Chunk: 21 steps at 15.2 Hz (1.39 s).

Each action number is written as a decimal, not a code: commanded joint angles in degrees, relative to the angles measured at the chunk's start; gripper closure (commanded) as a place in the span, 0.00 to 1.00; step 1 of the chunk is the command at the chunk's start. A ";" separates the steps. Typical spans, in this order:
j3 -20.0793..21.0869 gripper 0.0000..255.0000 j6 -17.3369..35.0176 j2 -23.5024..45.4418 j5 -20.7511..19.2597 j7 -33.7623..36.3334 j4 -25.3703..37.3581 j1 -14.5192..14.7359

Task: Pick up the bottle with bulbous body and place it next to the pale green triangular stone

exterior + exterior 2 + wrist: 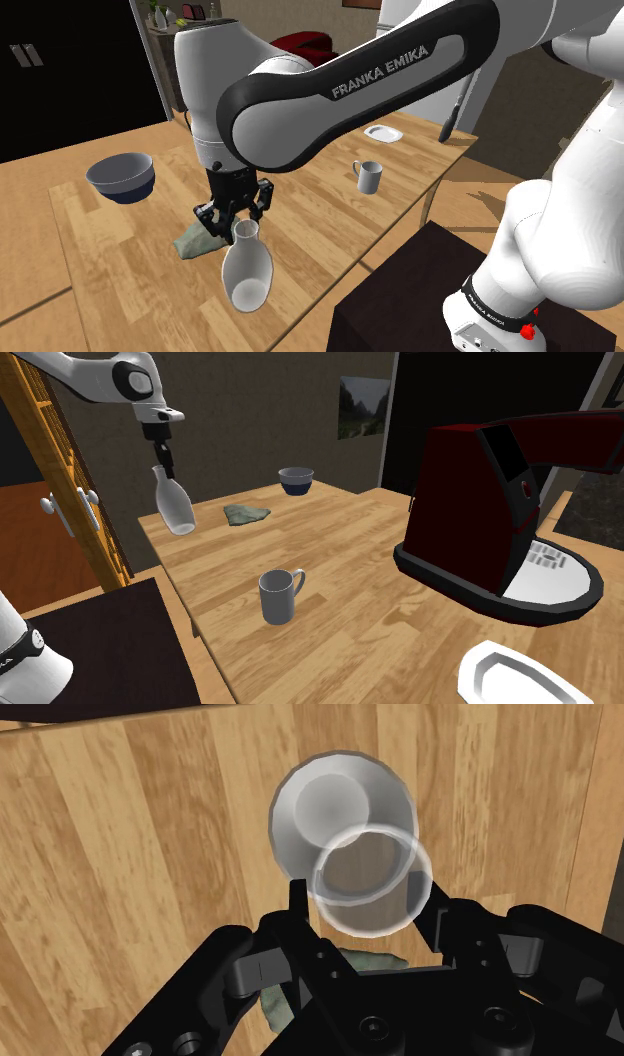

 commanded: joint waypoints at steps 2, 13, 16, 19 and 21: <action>-0.02 1.00 0.28 0.13 -0.05 -0.01 -0.10 -0.01; -0.02 0.00 0.28 0.14 -0.05 -0.01 -0.09 -0.02; -0.13 0.00 -5.30 -1.45 0.45 -0.38 3.97 -0.15; -0.16 0.00 -6.78 -1.76 0.54 -0.45 5.15 -0.18; -0.16 0.00 -6.78 -1.76 0.54 -0.44 5.16 -0.18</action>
